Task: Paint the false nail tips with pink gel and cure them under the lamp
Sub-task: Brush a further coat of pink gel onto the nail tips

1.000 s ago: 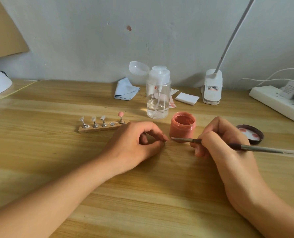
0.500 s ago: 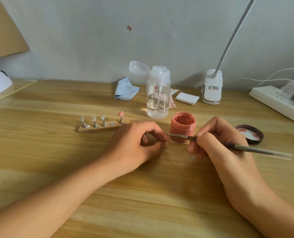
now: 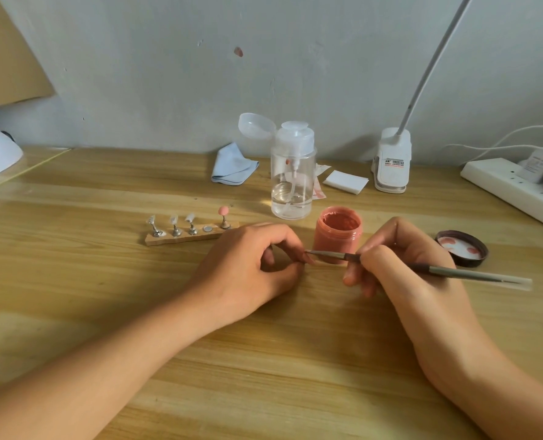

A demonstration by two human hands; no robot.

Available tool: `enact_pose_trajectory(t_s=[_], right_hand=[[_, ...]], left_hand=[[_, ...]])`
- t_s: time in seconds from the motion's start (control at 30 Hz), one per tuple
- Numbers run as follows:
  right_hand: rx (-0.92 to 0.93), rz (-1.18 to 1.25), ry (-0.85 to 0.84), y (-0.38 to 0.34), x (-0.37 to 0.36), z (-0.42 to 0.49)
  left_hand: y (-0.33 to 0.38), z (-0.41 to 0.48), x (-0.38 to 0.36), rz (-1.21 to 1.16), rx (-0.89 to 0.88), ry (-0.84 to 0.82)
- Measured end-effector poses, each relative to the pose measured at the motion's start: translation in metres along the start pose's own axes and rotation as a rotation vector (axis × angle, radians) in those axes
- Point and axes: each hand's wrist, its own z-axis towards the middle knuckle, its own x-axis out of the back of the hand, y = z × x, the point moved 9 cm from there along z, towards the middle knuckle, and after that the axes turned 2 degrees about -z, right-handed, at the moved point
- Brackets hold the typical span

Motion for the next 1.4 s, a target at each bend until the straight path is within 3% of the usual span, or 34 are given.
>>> enact_pose_trajectory(t_s=[0.23,0.33,0.57,1.0,1.4], right_hand=[[0.008,0.049,0.033,-0.002,0.004,0.0],[-0.012,0.21,0.137,-0.003,0.017,0.0],[-0.129,0.428,0.223,0.007,0.027,0.0],[-0.013,0.206,0.0,-0.003,0.007,0.0],[-0.01,0.175,0.016,-0.004,0.008,-0.002]], left_hand=[[0.003,-0.002,0.0,0.028,-0.023,0.006],[0.01,-0.003,0.011,0.086,-0.055,0.126],[0.038,-0.012,0.02,0.204,-0.27,0.243],[0.032,-0.01,0.015,0.299,-0.246,0.229],[0.026,-0.01,0.014,0.294,-0.22,0.223]])
